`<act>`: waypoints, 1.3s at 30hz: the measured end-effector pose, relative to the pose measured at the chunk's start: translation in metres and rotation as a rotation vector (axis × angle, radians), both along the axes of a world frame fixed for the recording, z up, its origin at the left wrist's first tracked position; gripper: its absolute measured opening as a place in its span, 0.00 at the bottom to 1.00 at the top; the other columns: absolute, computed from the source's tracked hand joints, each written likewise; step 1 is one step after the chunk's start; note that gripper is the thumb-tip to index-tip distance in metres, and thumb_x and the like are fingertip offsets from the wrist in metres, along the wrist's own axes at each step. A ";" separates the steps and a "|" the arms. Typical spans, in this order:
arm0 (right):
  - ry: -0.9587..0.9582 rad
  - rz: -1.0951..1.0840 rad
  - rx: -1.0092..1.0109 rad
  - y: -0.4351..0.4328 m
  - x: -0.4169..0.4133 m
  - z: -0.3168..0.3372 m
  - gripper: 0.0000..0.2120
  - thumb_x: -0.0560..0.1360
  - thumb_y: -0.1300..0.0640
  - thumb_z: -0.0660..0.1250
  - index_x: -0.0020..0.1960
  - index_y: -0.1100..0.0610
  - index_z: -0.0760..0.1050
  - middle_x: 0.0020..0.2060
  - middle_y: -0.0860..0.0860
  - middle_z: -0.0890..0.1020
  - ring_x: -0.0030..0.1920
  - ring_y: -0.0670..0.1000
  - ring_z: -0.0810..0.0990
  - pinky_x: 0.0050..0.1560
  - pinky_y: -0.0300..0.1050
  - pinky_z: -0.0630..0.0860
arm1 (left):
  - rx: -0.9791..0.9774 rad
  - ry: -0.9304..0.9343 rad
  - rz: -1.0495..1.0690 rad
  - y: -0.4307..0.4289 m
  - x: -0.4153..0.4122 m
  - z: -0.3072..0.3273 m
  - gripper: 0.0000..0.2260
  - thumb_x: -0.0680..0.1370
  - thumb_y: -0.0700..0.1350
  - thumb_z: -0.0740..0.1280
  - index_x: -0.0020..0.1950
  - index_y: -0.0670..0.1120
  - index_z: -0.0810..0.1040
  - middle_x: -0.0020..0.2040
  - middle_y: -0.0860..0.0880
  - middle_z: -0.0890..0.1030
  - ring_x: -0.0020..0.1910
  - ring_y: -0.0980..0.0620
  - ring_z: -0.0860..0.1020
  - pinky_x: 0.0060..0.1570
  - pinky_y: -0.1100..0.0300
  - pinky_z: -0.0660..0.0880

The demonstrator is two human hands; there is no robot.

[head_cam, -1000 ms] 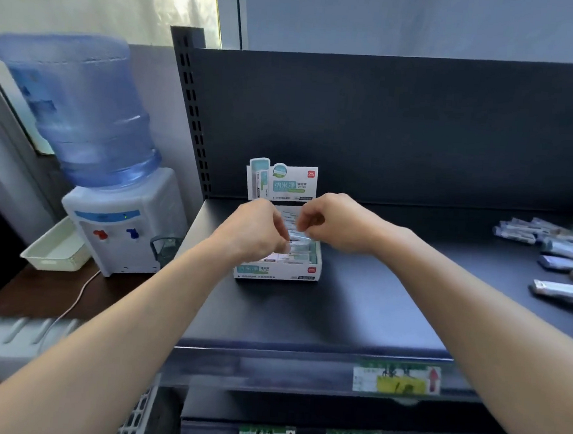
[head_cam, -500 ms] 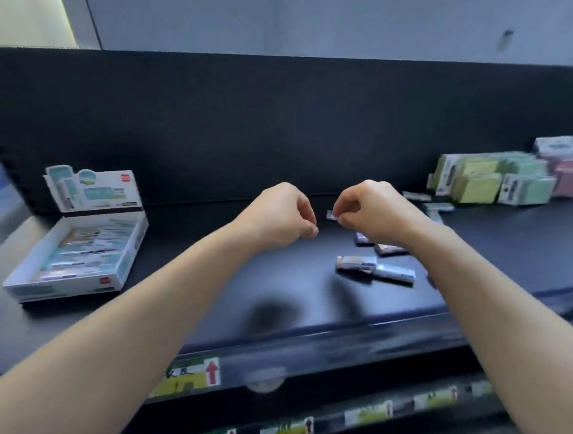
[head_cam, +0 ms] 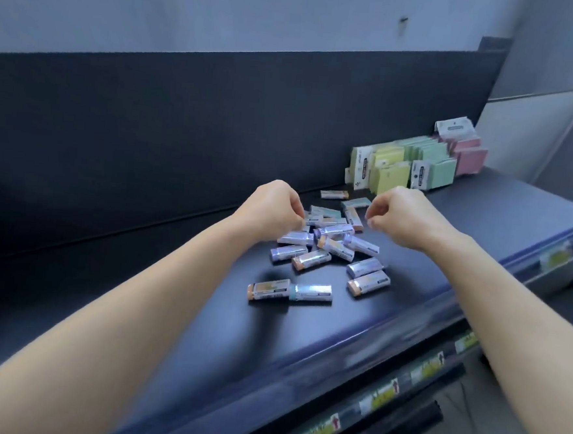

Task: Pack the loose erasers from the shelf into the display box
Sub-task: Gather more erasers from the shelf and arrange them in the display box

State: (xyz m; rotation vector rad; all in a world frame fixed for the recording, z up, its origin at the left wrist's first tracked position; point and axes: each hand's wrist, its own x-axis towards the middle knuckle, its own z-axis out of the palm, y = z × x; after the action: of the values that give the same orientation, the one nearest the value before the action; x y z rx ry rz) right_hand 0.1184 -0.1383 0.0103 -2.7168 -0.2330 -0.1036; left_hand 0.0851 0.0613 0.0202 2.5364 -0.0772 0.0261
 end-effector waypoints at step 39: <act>0.156 0.399 -0.379 -0.007 0.146 -0.024 0.08 0.74 0.59 0.69 0.51 0.62 0.75 0.44 0.56 0.78 0.43 0.57 0.75 0.41 0.42 0.72 | 0.055 0.153 0.157 -0.041 0.104 -0.018 0.01 0.75 0.41 0.70 0.45 0.46 0.80 0.36 0.48 0.82 0.31 0.52 0.77 0.30 0.62 0.73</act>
State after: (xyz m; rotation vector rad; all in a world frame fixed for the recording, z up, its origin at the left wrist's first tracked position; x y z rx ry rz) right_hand 0.2643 -0.1451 -0.0134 -2.9619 -0.8126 0.2950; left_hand 0.1892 0.0206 0.0020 2.5843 0.1845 -0.1087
